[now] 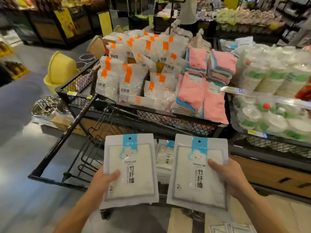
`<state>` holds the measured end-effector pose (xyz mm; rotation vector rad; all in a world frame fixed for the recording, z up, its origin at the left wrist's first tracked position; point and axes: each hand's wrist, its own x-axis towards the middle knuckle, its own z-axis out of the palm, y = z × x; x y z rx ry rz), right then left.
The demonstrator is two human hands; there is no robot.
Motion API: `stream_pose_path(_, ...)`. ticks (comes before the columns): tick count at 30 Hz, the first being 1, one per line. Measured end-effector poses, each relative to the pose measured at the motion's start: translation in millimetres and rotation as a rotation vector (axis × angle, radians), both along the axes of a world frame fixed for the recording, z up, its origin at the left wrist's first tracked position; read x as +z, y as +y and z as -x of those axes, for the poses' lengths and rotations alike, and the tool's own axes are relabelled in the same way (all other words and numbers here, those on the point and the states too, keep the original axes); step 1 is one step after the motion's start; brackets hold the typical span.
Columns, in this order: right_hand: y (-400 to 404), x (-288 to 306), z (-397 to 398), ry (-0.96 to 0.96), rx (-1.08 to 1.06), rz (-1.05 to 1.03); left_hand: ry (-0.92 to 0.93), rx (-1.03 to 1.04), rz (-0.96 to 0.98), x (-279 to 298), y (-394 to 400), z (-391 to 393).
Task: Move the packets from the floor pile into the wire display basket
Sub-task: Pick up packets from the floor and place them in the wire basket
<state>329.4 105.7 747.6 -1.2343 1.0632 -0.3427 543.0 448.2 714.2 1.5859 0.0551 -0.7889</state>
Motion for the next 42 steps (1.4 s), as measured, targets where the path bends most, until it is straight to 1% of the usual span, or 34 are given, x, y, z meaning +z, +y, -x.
stream_pose_path(10,-53,-50,-87,0.051,0.089,-0.03,0.065,0.078,-0.061,-28,-55,-54)
stream_pose_path(15,-83,-84,-126,0.123,0.194,-0.031,0.096,0.121,-0.115,-49,-80,-72)
stream_pose_path(17,-92,-98,-140,0.143,0.203,-0.025,0.099,0.136,-0.149,-59,-88,-79)
stream_pose_path(22,-101,-143,-169,0.214,0.168,-0.087,0.132,0.144,-0.212,-90,-104,-102)
stream_pose_path(25,-100,-172,-183,0.291,0.169,-0.11,0.171,0.107,-0.262,-118,-113,-121)
stream_pose_path(34,-91,-261,-223,0.487,0.063,-0.165,0.216,-0.014,-0.298,-213,-152,-193)
stream_pose_path(37,-85,-286,-239,0.517,0.032,-0.148,0.207,-0.074,-0.385,-244,-161,-218)
stream_pose_path(40,-78,-307,-251,0.536,-0.077,-0.125,0.185,-0.135,-0.488,-276,-161,-234)
stream_pose_path(42,-73,-316,-257,0.602,-0.105,-0.063,0.121,-0.167,-0.583,-286,-164,-236)
